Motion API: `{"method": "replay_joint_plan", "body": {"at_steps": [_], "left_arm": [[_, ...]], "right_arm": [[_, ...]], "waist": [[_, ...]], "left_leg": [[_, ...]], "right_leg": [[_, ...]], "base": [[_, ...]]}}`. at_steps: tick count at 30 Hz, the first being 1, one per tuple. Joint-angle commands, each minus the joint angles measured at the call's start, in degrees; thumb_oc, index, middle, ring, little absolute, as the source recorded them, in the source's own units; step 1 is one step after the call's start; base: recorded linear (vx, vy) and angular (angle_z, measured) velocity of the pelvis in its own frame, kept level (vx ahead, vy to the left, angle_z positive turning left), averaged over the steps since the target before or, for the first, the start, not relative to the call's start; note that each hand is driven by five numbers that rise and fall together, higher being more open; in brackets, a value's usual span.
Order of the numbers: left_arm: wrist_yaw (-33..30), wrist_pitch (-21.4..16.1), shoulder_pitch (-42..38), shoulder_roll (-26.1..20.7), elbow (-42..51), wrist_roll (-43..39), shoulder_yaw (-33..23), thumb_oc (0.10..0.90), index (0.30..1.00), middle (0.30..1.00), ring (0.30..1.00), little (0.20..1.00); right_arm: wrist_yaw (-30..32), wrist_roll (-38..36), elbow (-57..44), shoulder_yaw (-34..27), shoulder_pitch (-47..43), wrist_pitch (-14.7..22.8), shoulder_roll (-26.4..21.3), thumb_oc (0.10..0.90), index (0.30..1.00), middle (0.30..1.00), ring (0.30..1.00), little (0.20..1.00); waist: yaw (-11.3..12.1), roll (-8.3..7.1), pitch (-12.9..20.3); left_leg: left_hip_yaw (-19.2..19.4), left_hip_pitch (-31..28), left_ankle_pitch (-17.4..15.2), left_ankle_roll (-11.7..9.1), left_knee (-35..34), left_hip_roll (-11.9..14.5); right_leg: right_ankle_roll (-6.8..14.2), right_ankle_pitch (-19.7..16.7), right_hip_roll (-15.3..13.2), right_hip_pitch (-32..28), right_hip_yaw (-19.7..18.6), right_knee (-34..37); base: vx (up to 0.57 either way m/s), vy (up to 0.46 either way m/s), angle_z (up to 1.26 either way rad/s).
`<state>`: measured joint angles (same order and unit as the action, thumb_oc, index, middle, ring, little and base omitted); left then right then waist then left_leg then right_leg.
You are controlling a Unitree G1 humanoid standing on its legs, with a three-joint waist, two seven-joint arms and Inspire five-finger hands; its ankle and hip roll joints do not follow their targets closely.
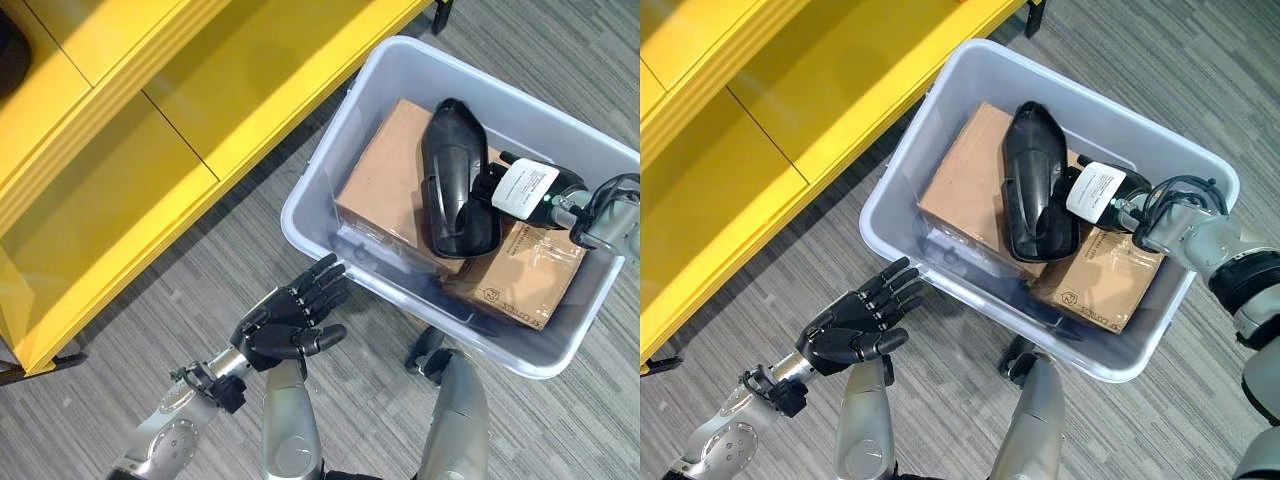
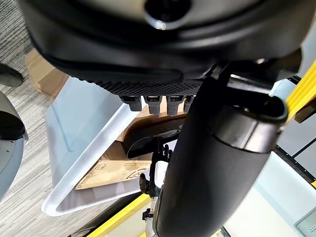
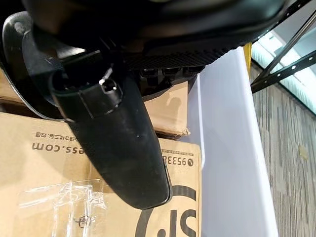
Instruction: Move parts from the plastic box to the shelf.
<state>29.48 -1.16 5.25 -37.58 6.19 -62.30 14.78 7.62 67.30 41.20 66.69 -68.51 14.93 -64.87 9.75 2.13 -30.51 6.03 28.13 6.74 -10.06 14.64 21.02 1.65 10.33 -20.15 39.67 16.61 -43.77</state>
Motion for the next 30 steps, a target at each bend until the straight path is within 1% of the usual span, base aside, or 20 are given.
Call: {"method": "replay_joint_plan", "body": {"at_steps": [1,7,12,17,19,20,21,23,24,26,30], "left_arm": [[2.74,-1.91,-1.69,-1.63,6.16,-0.17,-1.50,0.900,1.000,1.000,1.000,1.000],[2.06,-2.14,-2.27,-1.90,5.86,-0.54,-1.90,0.900,1.000,1.000,1.000,1.000],[3.52,-2.08,-1.81,-2.21,5.56,0.12,-2.43,0.900,1.000,1.000,1.000,1.000],[4.27,-1.63,-1.70,-2.47,5.53,-0.33,-2.73,0.900,1.000,1.000,1.000,1.000],[4.63,-1.64,-1.80,-2.42,5.52,-0.45,-2.34,0.900,1.000,1.000,1.000,1.000],[4.69,-1.71,-1.82,-2.40,5.47,-0.42,-2.31,0.900,1.000,1.000,1.000,1.000],[5.00,-2.07,-1.94,-2.25,5.15,-0.26,-2.12,0.900,1.000,1.000,1.000,1.000],[4.85,-2.38,-2.03,-1.95,5.09,-0.17,-1.91,0.900,1.000,1.000,1.000,1.000],[4.82,-2.31,-2.20,-1.92,5.08,-0.20,-1.86,0.900,1.000,1.000,1.000,1.000],[4.69,-2.24,-2.41,-1.78,5.25,0.02,-1.93,0.900,1.000,1.000,1.000,1.000],[4.28,-1.92,-2.79,-1.57,5.64,-0.36,-2.08,0.900,1.000,1.000,1.000,1.000]], "right_arm": [[1.98,-1.55,1.70,-2.18,-5.12,-1.88,1.06,0.900,1.000,1.000,1.000,1.000],[2.88,-1.42,3.99,-1.57,-6.64,-3.12,3.82,0.900,1.000,1.000,1.000,1.000],[3.30,-1.22,5.33,-0.95,-6.95,-4.36,4.87,0.900,1.000,1.000,1.000,1.000],[2.77,-2.56,5.78,-0.06,-7.73,-5.10,4.96,0.900,1.000,1.000,1.000,1.000],[3.63,-5.05,6.01,0.05,-7.56,-5.04,5.10,0.900,1.000,1.000,1.000,1.000],[3.74,-5.18,6.05,0.05,-7.53,-5.02,5.17,0.900,1.000,1.000,1.000,1.000],[3.92,-6.91,6.17,0.02,-7.31,-4.43,5.59,0.900,1.000,1.000,1.000,1.000],[4.12,-12.44,5.83,-0.19,-6.54,-5.13,5.73,0.900,1.000,1.000,1.000,1.000],[4.03,-13.70,5.85,-0.27,-6.50,-5.42,6.00,0.900,1.000,1.000,1.000,1.000],[2.28,-23.34,6.14,-1.11,-6.40,-6.43,6.80,0.900,1.000,1.000,1.000,1.000],[2.63,-27.77,6.63,-2.89,-5.97,-5.41,8.64,0.900,1.000,1.000,1.000,1.000]], "waist": [[1.41,-0.34,0.71],[2.16,0.68,0.71],[2.70,1.15,0.71],[2.63,1.42,0.71],[2.44,1.54,0.71],[2.42,1.56,0.71],[2.37,1.65,0.71],[2.22,1.83,0.71],[2.20,1.90,0.71],[2.12,2.13,0.71],[2.13,2.69,0.71]], "left_leg": [[0.36,3.17,-3.17,1.59,5.99,3.47],[-0.55,7.08,-3.27,1.62,7.46,3.29],[-1.82,10.86,-3.49,1.67,8.97,3.18],[-2.72,13.06,-3.17,1.69,9.57,2.87],[-2.89,13.55,-2.75,1.67,9.37,2.72],[-2.91,13.63,-2.71,1.67,9.38,2.72],[-2.92,13.89,-2.42,1.62,9.29,2.77],[-2.67,13.76,-2.11,1.54,8.78,2.86],[-2.61,13.65,-2.06,1.53,8.63,2.82],[-2.37,13.42,-2.01,1.48,8.46,2.79],[-2.23,13.09,-1.96,1.43,8.45,2.52]], "right_leg": [[2.98,0.96,-0.02,-0.47,1.25,-0.46],[2.69,1.24,-0.83,2.94,1.37,-2.55],[2.18,1.95,-1.25,6.23,1.75,-5.06],[1.57,2.23,-0.87,8.46,1.76,-5.97],[1.32,2.13,-0.55,9.07,1.77,-5.78],[1.30,2.12,-0.53,9.17,1.74,-5.80],[1.22,2.07,-0.49,9.40,1.72,-5.71],[1.31,1.88,-0.51,9.39,1.67,-5.40],[1.33,1.84,-0.50,9.31,1.59,-5.18],[1.37,1.69,-0.52,9.14,1.50,-4.82],[1.43,1.66,-0.60,8.96,1.13,-4.48]], "base": [[0.00,0.000,0.00],[0.00,-0.027,0.01],[0.02,-0.098,0.07],[0.01,-0.053,0.04],[0.00,0.000,0.00],[0.00,0.000,0.00],[0.00,0.000,0.00],[0.00,0.000,0.00],[0.00,0.000,0.00],[0.00,0.000,0.00],[0.01,0.046,0.00]]}}
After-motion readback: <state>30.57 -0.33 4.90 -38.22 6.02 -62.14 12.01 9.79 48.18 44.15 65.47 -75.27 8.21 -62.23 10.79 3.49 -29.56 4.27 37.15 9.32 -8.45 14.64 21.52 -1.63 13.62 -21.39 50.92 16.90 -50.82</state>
